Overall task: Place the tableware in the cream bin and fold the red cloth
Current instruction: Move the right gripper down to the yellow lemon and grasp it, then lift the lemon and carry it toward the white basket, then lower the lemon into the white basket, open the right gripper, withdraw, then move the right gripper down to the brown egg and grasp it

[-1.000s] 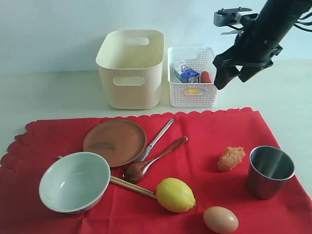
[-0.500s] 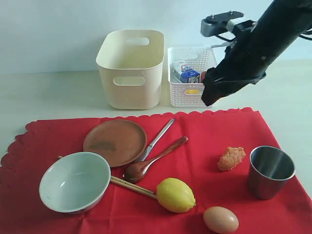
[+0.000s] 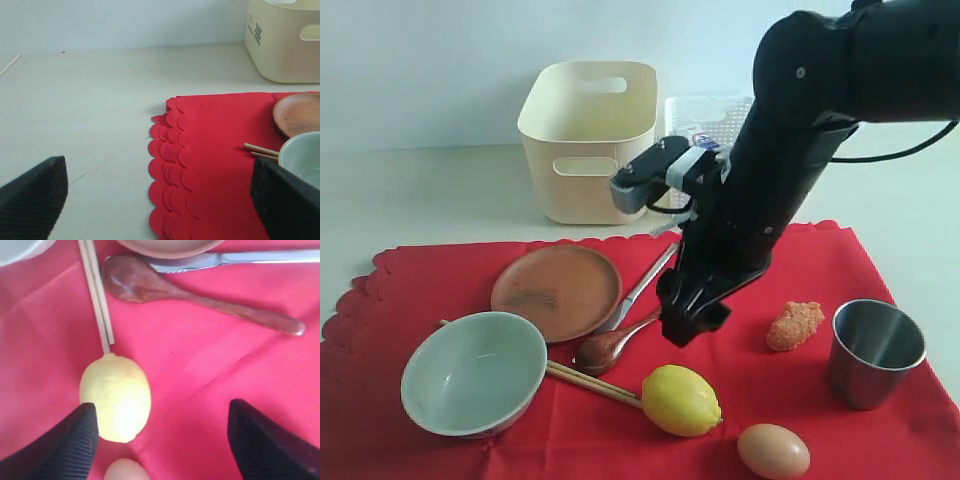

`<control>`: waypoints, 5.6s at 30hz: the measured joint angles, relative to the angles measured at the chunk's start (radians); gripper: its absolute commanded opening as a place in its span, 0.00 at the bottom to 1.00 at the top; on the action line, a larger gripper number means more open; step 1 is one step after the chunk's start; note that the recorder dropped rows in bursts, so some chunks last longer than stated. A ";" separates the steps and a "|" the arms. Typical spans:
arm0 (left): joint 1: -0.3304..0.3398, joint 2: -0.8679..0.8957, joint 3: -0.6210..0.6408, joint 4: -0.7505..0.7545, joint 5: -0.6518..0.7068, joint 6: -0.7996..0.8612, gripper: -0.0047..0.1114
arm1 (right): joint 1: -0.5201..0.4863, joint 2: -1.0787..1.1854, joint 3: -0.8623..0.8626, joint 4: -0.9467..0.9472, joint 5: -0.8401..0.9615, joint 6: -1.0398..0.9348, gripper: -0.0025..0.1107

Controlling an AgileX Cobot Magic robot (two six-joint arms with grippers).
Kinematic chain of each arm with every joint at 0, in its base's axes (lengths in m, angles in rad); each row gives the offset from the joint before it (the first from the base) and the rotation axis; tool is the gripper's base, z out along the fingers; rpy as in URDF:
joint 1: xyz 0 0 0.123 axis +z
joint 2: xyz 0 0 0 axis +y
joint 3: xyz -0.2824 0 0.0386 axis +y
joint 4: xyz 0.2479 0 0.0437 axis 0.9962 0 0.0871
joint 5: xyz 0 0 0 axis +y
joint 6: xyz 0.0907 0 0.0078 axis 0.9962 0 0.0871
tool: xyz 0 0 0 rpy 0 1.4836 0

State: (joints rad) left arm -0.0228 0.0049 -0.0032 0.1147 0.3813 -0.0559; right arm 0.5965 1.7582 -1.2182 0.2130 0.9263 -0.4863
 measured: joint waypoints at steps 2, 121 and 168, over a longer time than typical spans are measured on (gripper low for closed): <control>0.000 0.000 0.000 0.000 0.000 0.000 0.85 | 0.019 0.008 0.013 0.000 0.000 0.000 0.63; 0.000 0.000 0.000 0.000 0.000 0.000 0.85 | -0.395 0.754 -0.949 0.217 -0.202 0.071 0.55; 0.000 0.000 0.000 0.000 0.000 0.000 0.85 | -0.395 0.050 -0.565 0.071 0.183 0.126 0.64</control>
State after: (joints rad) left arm -0.0228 0.0049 -0.0032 0.1147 0.3813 -0.0559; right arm 0.2019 1.8086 -1.7829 0.2839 1.1091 -0.3598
